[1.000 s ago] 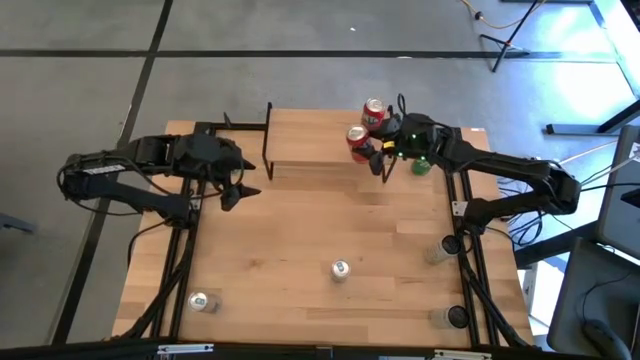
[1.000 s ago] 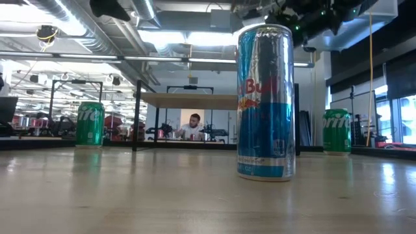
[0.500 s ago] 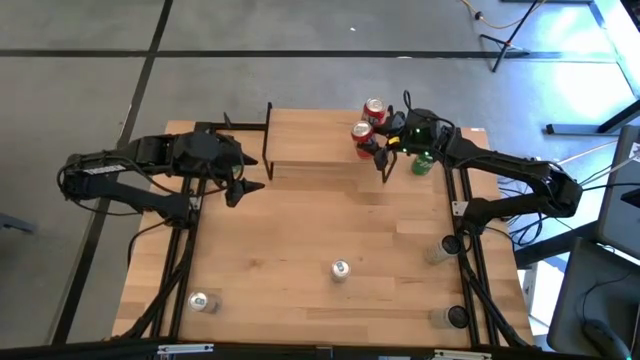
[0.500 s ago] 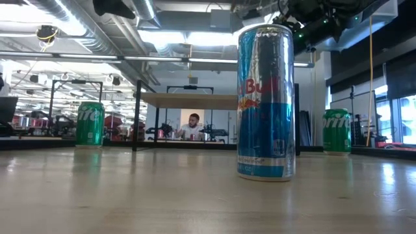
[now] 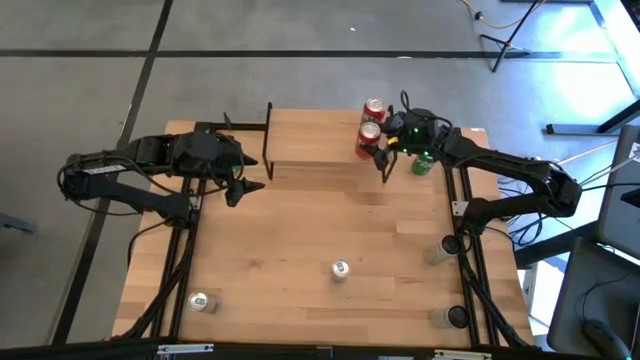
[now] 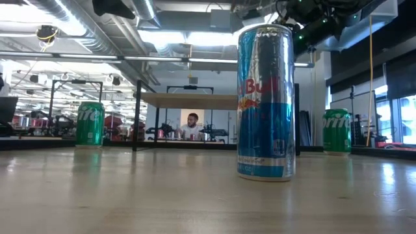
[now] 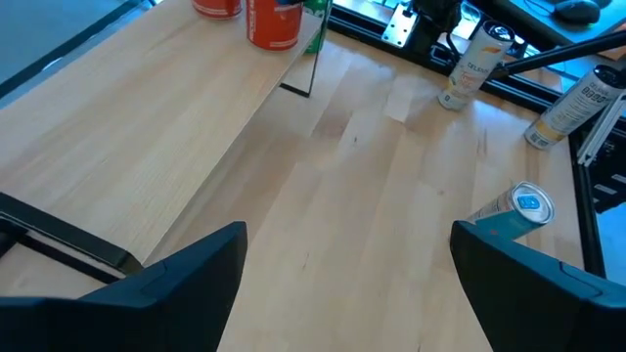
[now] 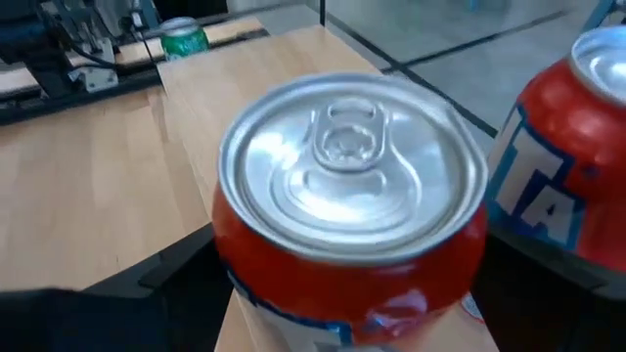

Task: Place canned beverage on shelf
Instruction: Put the red soda can on the shelf aligned with the other red soda can

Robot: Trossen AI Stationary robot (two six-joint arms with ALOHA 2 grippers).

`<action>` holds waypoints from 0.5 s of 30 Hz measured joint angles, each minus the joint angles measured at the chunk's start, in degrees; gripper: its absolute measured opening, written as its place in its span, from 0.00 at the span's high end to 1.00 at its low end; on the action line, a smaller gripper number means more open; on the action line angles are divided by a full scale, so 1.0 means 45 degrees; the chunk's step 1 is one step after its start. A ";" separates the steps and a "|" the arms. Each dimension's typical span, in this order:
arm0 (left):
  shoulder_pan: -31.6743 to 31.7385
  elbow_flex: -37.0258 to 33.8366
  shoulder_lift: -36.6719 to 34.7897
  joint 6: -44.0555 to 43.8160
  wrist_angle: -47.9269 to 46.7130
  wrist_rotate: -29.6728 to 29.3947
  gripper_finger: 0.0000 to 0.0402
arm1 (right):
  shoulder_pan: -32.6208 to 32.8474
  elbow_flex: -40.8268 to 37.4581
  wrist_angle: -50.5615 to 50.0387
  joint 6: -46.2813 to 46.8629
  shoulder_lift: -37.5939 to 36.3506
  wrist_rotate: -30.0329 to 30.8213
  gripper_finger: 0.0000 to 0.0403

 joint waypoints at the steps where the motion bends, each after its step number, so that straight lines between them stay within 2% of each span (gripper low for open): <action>1: 0.0000 0.0000 0.0000 0.0000 0.0000 0.0000 0.14 | 0.0000 0.0108 -0.0187 -0.0004 -0.0002 0.0055 0.14; 15: 0.0000 0.0004 0.0000 0.0000 -0.0015 -0.0005 0.14 | 0.0005 0.1543 -0.2822 -0.0222 -0.0626 0.0363 0.14</action>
